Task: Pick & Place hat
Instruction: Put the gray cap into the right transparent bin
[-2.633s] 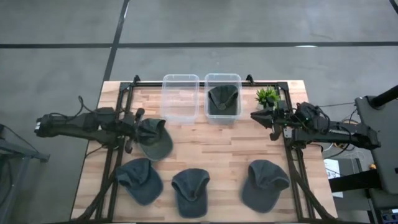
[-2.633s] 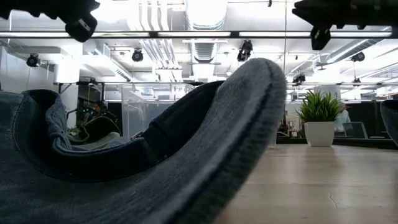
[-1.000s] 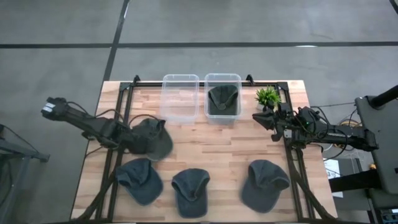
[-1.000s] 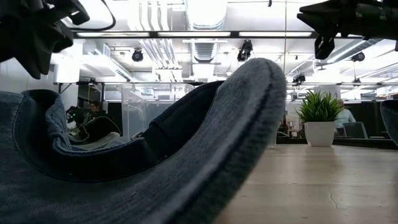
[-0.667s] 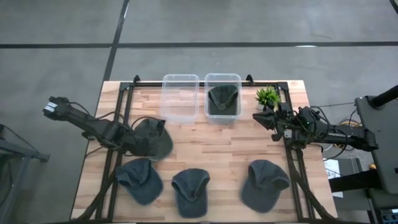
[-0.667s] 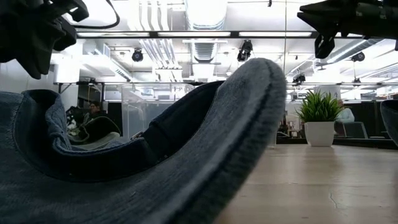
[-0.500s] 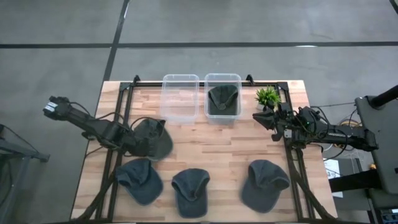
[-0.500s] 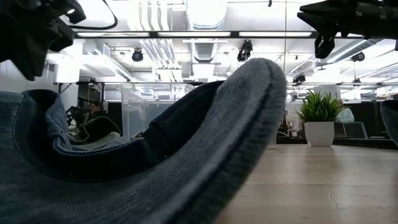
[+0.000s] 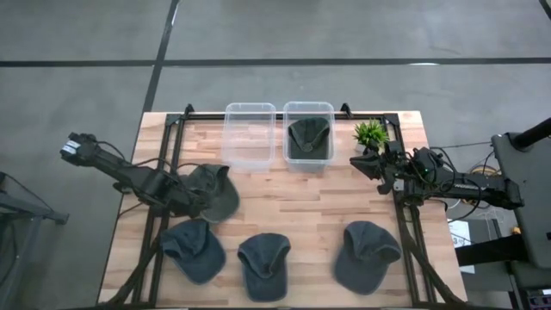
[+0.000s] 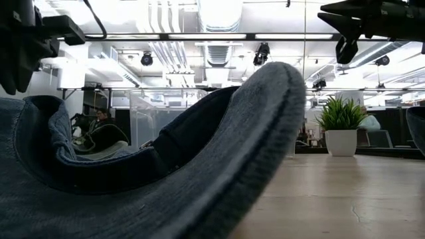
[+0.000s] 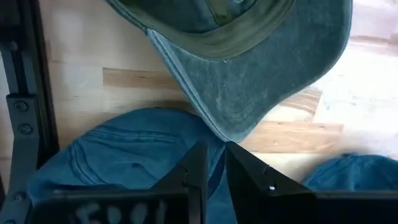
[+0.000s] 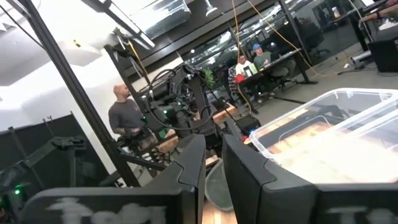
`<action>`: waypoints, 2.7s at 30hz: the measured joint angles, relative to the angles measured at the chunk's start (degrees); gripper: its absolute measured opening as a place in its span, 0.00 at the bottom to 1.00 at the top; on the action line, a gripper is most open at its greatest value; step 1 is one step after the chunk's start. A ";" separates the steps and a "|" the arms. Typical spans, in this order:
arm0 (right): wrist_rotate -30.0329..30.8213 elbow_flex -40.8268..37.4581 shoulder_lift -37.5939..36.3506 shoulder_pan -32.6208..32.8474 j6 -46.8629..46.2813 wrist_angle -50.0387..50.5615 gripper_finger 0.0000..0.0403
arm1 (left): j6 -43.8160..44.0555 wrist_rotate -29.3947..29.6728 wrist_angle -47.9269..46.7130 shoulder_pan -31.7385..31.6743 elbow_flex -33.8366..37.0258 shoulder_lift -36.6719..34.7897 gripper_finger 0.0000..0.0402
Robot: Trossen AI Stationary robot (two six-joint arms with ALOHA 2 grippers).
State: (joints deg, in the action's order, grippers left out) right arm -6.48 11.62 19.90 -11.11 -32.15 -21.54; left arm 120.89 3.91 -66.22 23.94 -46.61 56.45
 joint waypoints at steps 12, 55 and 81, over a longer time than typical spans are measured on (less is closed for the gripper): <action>0.02 0.00 0.00 0.00 0.16 0.02 0.13 | 1.39 0.73 -1.83 0.00 0.02 4.27 0.12; 0.04 -0.02 -0.02 -0.02 -0.47 0.00 0.13 | 4.51 3.30 -0.14 0.00 1.79 5.46 0.33; 0.07 -0.02 0.04 -0.02 -0.89 -0.07 0.13 | 13.32 6.34 7.81 -0.04 11.15 5.46 0.34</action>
State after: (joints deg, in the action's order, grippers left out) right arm -6.42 11.60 19.94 -11.14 -33.04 -21.61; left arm 134.21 10.25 -58.41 23.90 -35.46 61.91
